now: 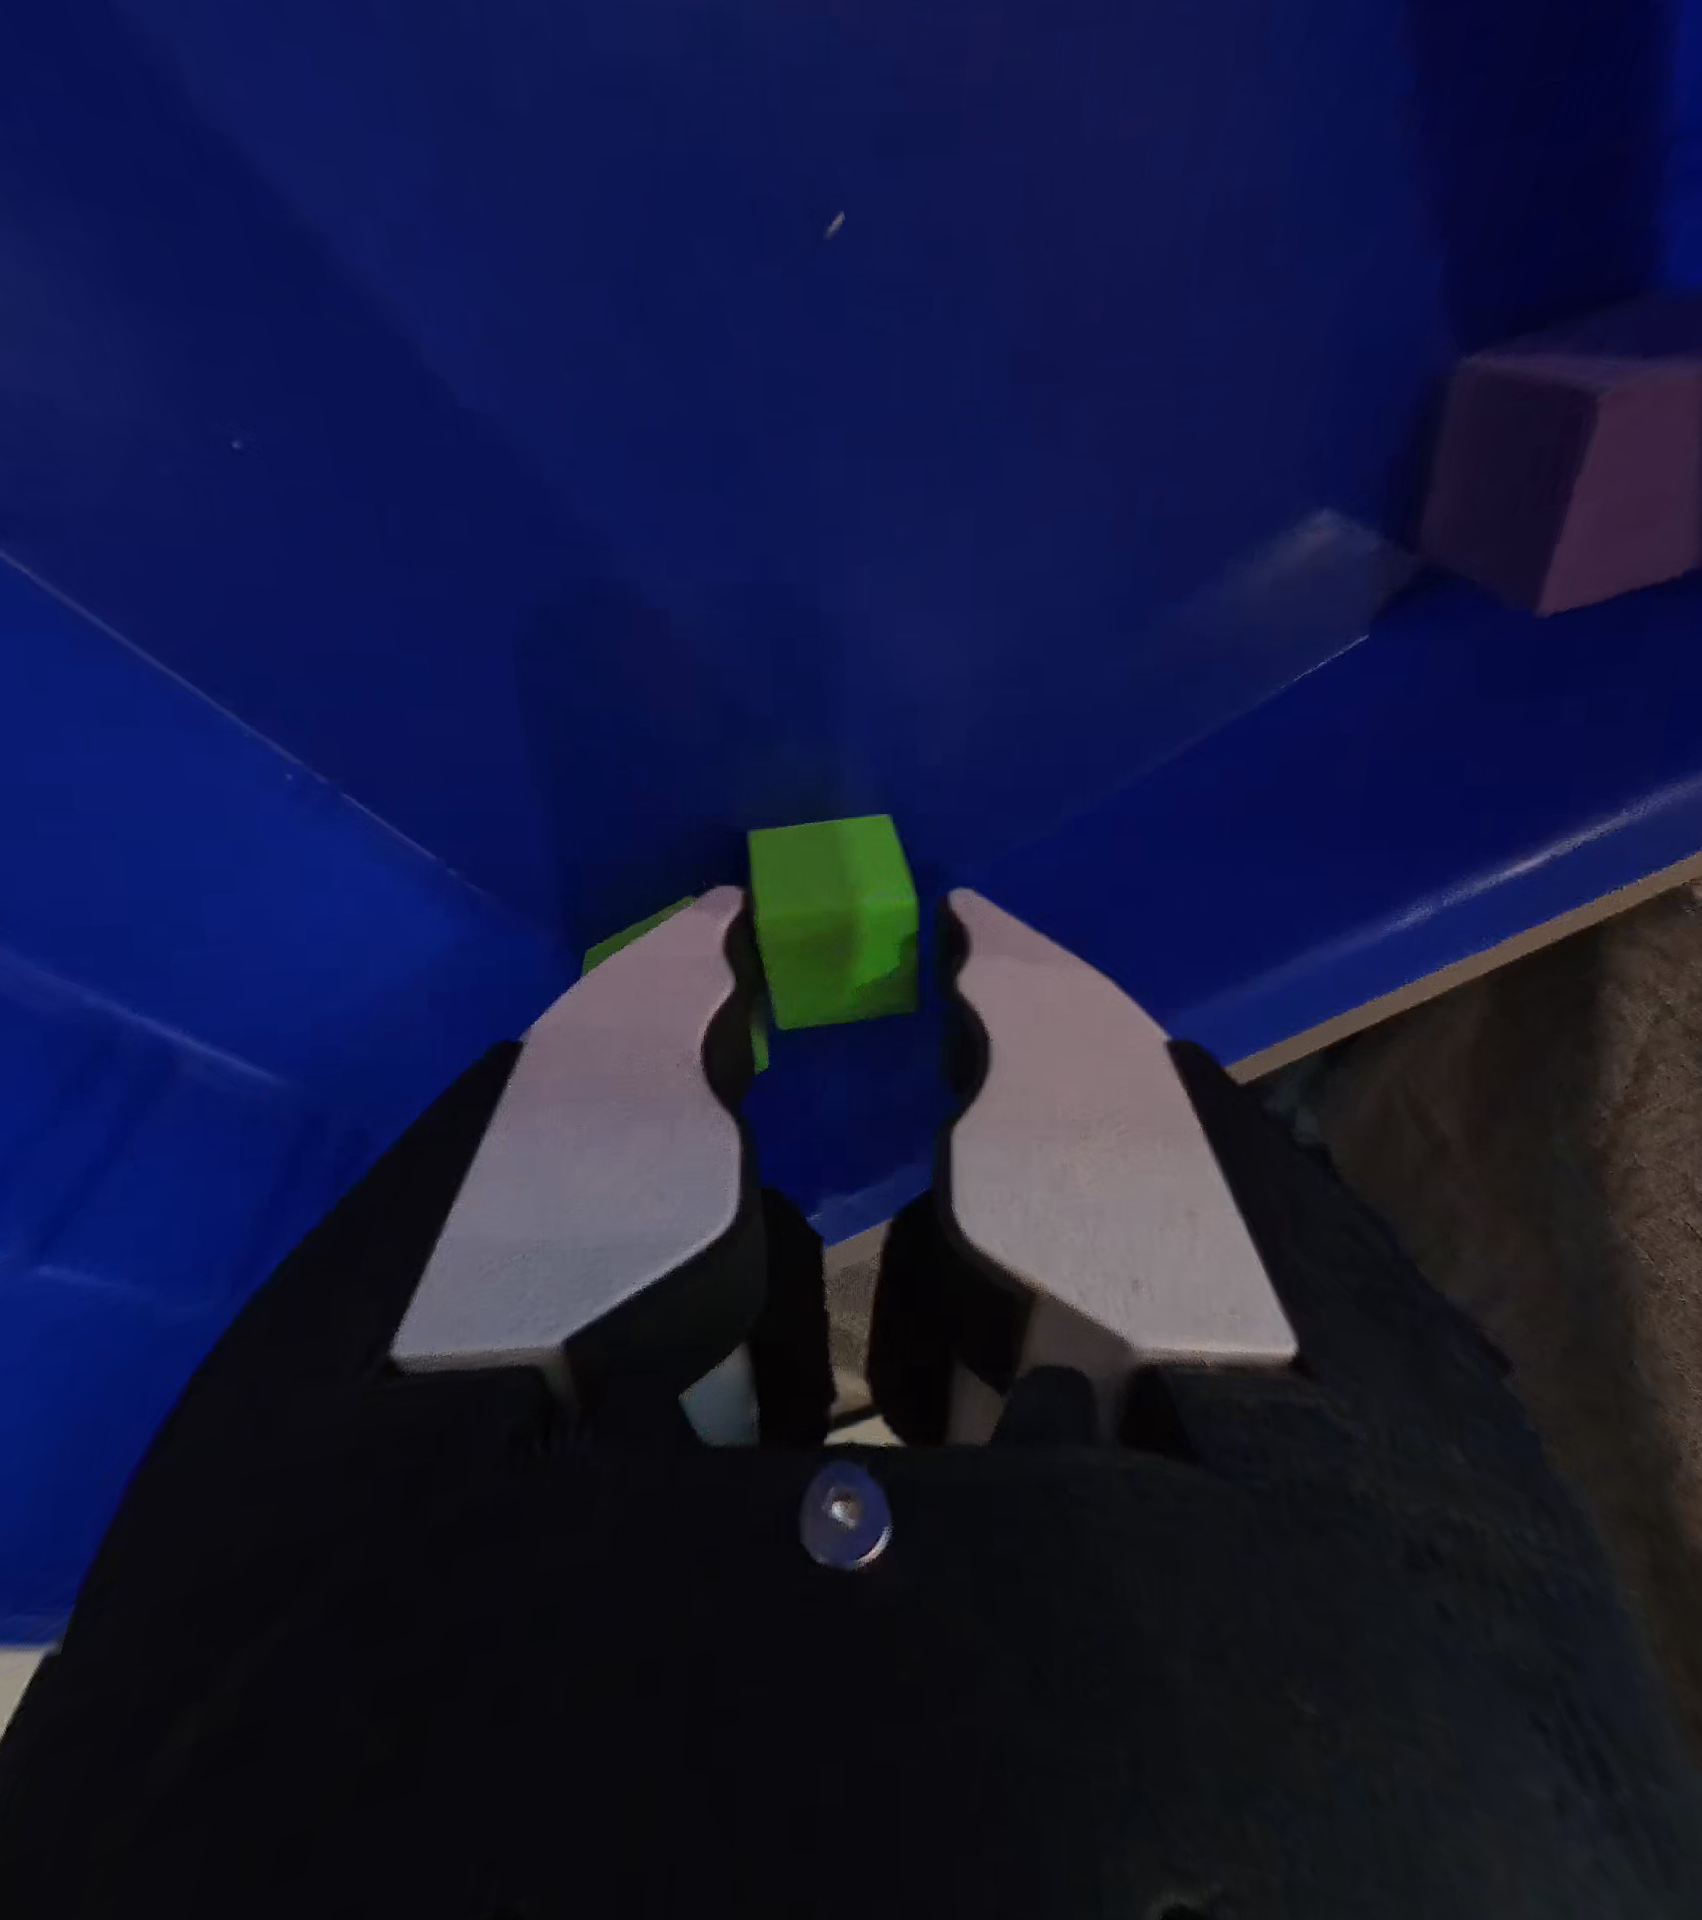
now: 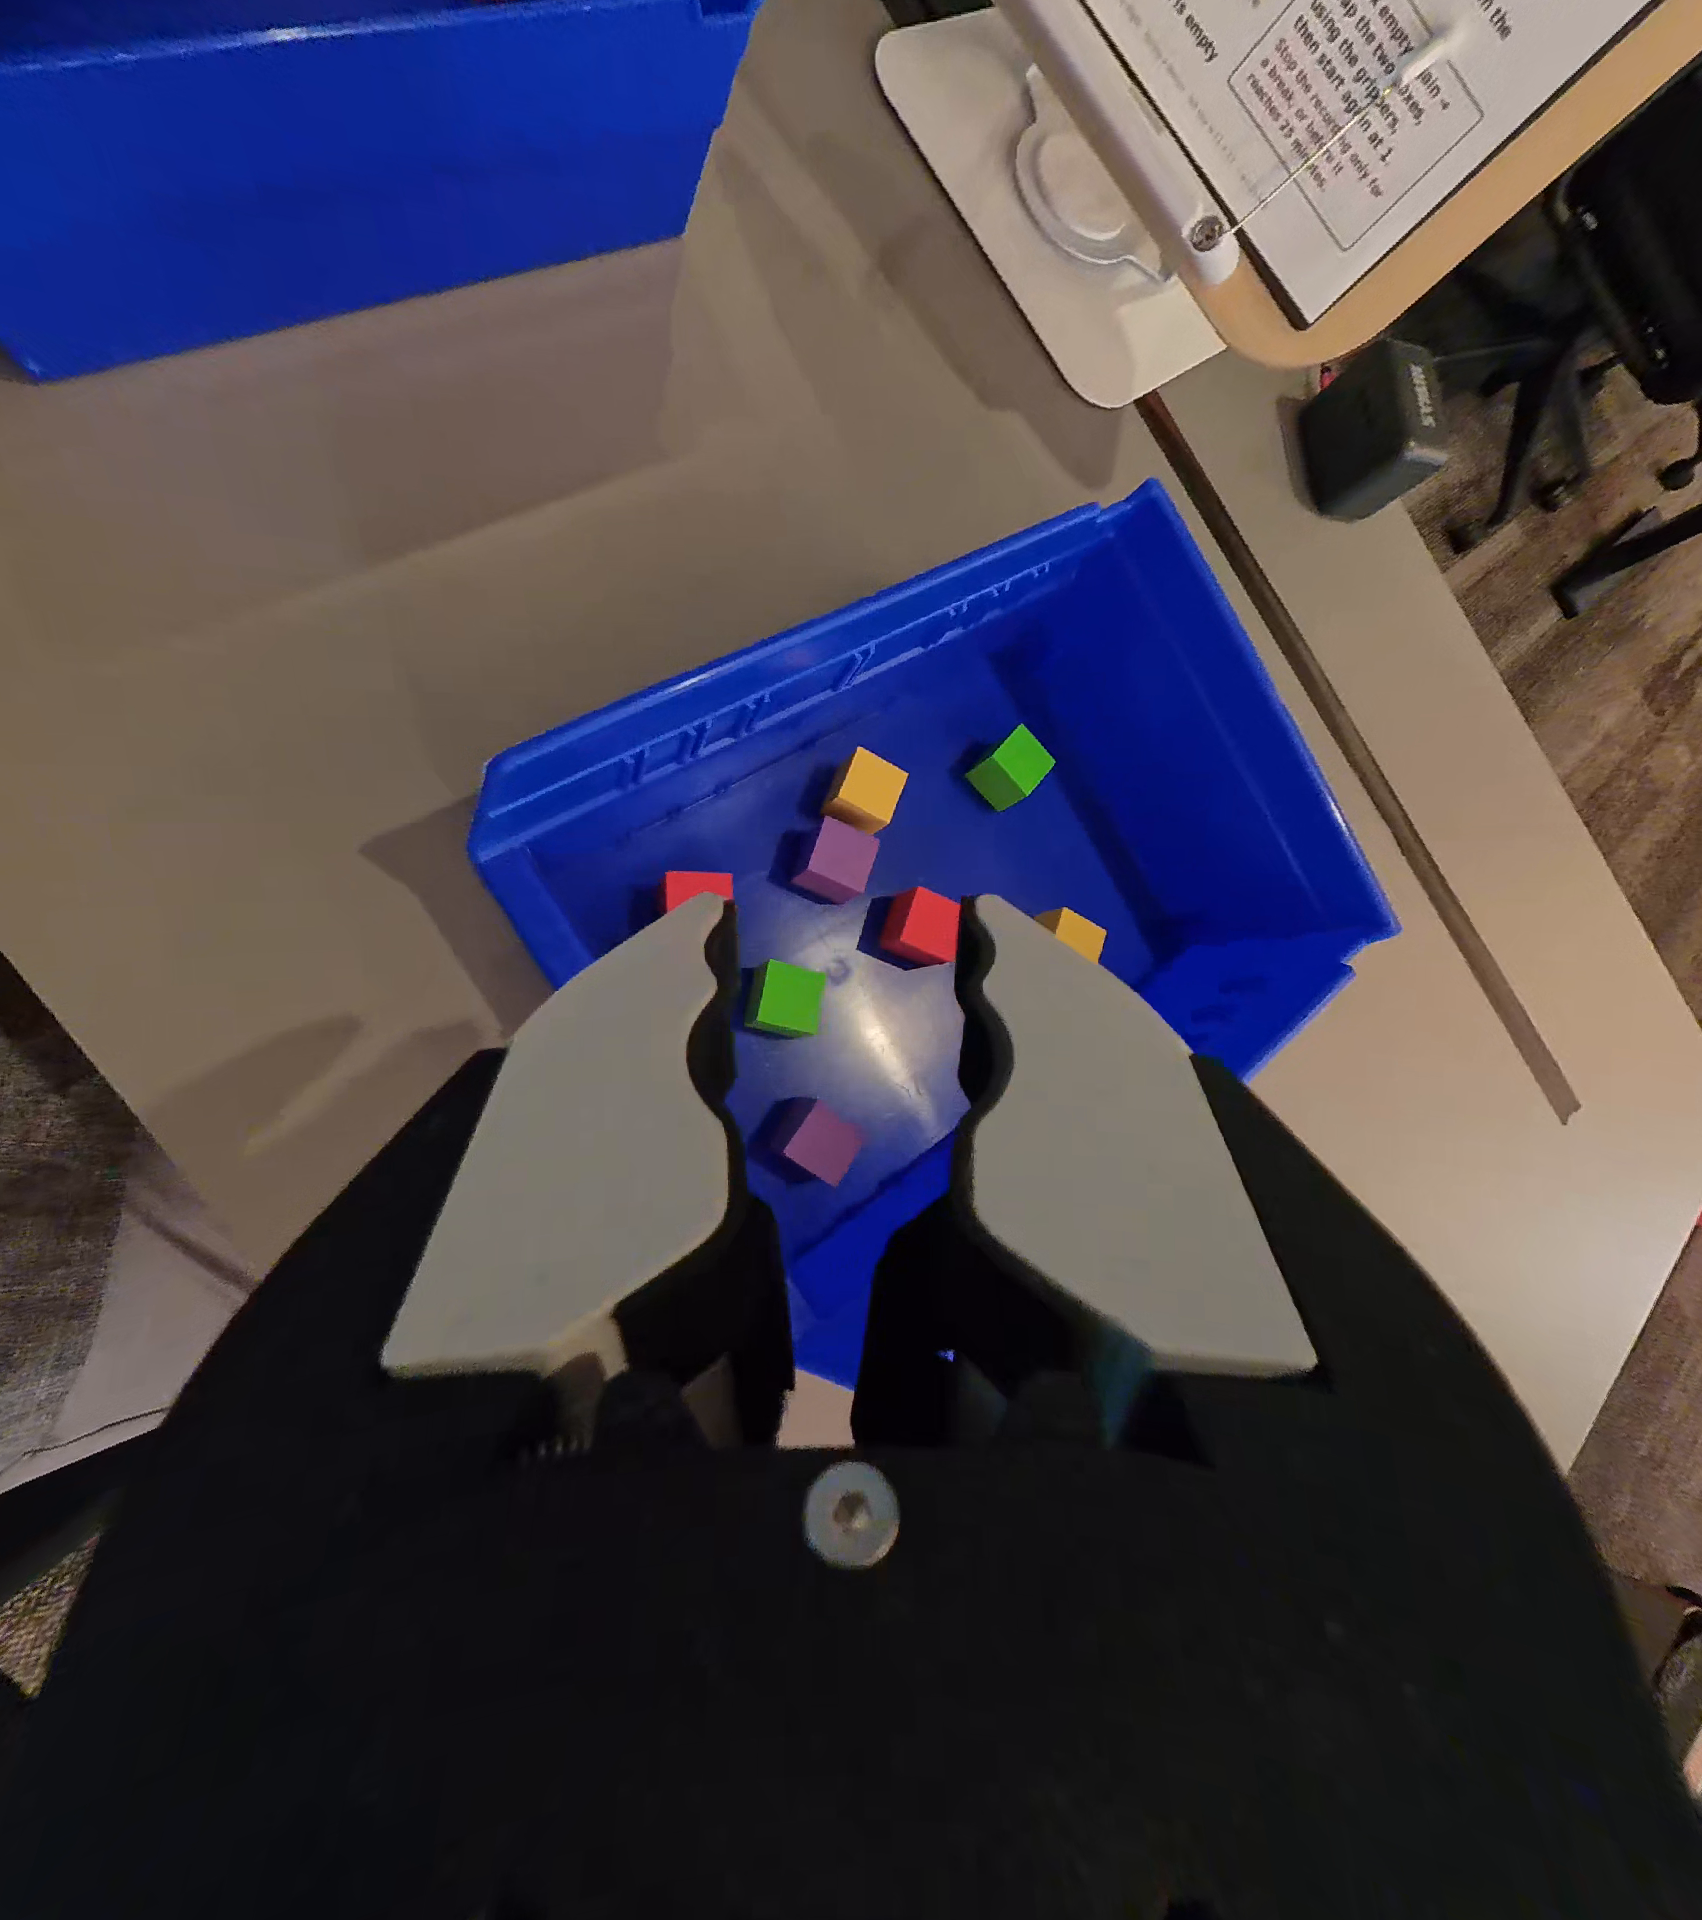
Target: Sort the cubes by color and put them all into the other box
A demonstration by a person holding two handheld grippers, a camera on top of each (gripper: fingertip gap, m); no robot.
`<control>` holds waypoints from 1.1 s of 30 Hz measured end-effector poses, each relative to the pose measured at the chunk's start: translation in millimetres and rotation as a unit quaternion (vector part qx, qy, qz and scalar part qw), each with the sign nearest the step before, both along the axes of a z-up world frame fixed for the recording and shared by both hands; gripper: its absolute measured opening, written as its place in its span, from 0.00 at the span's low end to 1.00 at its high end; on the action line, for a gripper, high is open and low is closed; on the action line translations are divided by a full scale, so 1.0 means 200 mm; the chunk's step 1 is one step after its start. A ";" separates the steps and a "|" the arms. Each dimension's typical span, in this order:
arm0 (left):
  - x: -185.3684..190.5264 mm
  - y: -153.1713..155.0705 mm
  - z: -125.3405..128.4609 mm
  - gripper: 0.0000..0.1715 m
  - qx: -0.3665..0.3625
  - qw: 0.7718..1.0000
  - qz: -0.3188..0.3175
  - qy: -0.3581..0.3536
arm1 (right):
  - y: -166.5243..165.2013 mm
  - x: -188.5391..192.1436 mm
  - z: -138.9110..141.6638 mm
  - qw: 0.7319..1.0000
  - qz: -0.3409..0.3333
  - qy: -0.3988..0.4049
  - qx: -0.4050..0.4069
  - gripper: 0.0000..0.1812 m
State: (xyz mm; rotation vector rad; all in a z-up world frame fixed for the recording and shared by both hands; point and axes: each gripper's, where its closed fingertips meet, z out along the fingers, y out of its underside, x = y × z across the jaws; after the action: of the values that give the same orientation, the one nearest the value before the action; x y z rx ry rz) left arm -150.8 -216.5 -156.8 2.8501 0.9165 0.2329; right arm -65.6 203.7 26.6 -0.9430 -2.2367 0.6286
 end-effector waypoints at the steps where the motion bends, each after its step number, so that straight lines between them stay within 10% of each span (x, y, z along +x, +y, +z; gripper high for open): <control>1: 0.00 0.00 0.00 0.17 0.000 1.000 -0.001 -0.003 | 0.00 0.00 0.00 1.000 0.001 0.002 0.000 0.22; 6: -0.05 0.03 0.03 0.17 0.041 0.999 0.015 0.003 | -0.02 0.00 0.02 1.000 0.006 0.013 -0.004 0.22; 10: -0.07 0.21 0.21 0.17 0.206 0.978 0.029 -0.002 | -0.12 0.00 0.00 0.999 0.035 0.021 -0.023 0.22; 15: 0.08 0.52 0.75 0.17 0.573 0.802 0.058 -0.156 | -0.59 0.01 0.06 0.968 0.163 0.108 -0.160 0.23; 20: 0.29 0.62 0.96 0.17 0.662 0.701 0.028 -0.263 | -1.04 0.03 0.09 0.934 0.255 0.177 -0.175 0.24; 33: 0.54 0.78 1.08 0.17 0.659 0.667 -0.045 -0.345 | -1.40 0.03 0.12 0.909 0.332 0.220 -0.126 0.15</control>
State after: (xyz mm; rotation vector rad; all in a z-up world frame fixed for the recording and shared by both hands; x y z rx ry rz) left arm -43.0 -59.8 58.3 3.0975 0.3971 2.6851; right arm -58.9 -76.6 50.3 -0.0777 -2.0511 1.3115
